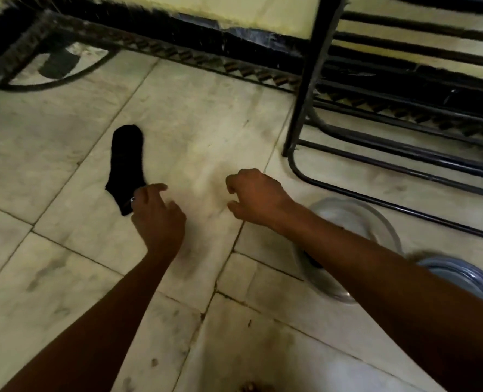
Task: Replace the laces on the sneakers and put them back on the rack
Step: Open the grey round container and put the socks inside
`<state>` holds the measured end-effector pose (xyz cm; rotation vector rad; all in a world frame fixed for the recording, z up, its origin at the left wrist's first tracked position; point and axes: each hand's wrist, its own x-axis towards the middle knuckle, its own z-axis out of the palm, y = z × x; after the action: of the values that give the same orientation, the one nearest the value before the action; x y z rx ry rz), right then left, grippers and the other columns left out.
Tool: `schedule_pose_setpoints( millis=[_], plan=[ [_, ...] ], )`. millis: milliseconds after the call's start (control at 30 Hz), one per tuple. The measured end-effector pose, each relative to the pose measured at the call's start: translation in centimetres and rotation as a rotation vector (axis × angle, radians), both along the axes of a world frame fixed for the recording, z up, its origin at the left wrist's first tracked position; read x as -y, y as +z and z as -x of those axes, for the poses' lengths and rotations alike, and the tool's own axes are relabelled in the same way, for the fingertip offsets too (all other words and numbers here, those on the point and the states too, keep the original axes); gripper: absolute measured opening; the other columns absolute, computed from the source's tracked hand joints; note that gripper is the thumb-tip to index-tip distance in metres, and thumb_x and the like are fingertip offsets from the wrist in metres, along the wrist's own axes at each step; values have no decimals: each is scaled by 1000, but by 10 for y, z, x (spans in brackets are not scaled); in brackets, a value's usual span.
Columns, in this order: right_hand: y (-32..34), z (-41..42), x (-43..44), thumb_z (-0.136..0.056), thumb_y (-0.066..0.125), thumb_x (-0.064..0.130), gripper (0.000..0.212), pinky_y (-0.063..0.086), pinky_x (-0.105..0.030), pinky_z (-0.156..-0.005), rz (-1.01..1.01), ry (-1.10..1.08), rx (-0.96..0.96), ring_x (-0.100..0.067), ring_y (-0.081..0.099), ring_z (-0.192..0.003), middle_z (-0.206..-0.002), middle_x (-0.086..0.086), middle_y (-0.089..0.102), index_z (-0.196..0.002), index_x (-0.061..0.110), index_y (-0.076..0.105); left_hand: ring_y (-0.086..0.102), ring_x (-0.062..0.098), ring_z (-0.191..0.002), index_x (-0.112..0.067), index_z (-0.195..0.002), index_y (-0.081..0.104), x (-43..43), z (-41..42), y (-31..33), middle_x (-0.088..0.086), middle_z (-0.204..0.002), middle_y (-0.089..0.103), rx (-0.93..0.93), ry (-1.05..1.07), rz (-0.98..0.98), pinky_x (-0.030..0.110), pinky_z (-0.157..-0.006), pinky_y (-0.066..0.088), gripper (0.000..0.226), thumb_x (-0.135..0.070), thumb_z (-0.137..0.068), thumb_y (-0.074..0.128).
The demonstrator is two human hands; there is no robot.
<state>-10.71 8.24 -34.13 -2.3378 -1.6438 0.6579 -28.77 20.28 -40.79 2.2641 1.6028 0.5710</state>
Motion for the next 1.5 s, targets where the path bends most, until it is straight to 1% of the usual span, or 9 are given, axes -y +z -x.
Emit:
schedule_pose_setpoints(
  millis=[267, 467, 567, 700, 833, 1000, 1100, 1333, 1500],
  plan=[
    [-39, 26, -106, -89, 69, 28, 43, 51, -40, -89, 29, 123, -121, -32, 53, -116, -122, -12, 54, -125, 11, 55, 41, 39, -126, -5, -127, 54, -56, 20, -20, 19, -140, 45, -174, 138, 91, 53, -107, 30, 34, -25, -100, 58],
    [-48, 23, -102, -91, 68, 36, 74, 53, -46, -89, -60, 106, -147, -35, 48, -114, -131, -15, 41, -154, 36, 31, 60, 30, -94, -15, -107, 64, -32, 5, 1, 5, -102, 62, -270, -505, -226, 46, -85, 35, 20, -32, -103, 54],
    [-51, 7, -92, -90, 68, 29, 48, 51, -39, -89, -39, 9, -232, -32, 49, -109, -123, -11, 41, -136, 35, 56, 64, 14, -89, -21, -114, 64, -17, -14, 23, -6, -107, 69, -83, -525, -33, 36, -77, 46, 33, -48, -104, 47],
    [-48, -15, -69, -80, 81, 21, 12, 38, -20, -68, -32, -135, -325, -23, 65, -89, -100, -8, 65, -92, 21, 80, 61, -1, -79, -19, -121, 59, -8, -28, 35, -18, -92, 61, 278, -412, 185, 10, -64, 41, 34, -30, -93, 74],
    [-33, -25, -35, -82, 79, 16, 13, 52, -29, -74, 18, -192, -330, -20, 67, -89, -95, -7, 72, -89, 6, 77, 71, 18, -93, -21, -134, 51, -9, -33, 30, 3, -99, 71, 400, -465, 514, 29, -78, 57, 57, -19, -86, 82],
    [-28, -27, 1, -81, 72, 11, 32, 37, -28, -50, 121, -218, -377, -21, 58, -73, -70, -3, 52, -64, 16, 45, 69, 17, -104, -29, -133, 54, 5, -42, 26, 1, -105, 67, 305, -583, 776, 32, -87, 58, 68, 0, -79, 84],
    [-30, -28, 19, -81, 69, 11, 36, 30, -26, -48, 180, -261, -382, -20, 55, -68, -69, -3, 46, -63, 18, 39, 70, 11, -89, -31, -127, 57, 13, -52, 23, 2, -89, 70, 241, -582, 704, 26, -78, 55, 62, -6, -79, 85],
    [-24, -24, 40, -95, 56, 11, 5, 62, -36, -64, 193, -400, -456, -26, 72, -65, -83, -16, 70, -90, 9, 55, 60, -3, -60, -23, -115, 61, 14, -81, 23, 0, -82, 68, 131, -640, 473, 10, -56, 43, 47, -13, -78, 88],
    [-13, -28, 36, -90, 64, 4, 16, 63, -36, -69, 206, -431, -453, -29, 73, -72, -98, -18, 70, -105, 7, 59, 67, 8, -75, -22, -109, 64, 13, -97, 10, 4, -87, 70, 164, -651, 410, 18, -67, 51, 35, -13, -82, 84]
  ],
)
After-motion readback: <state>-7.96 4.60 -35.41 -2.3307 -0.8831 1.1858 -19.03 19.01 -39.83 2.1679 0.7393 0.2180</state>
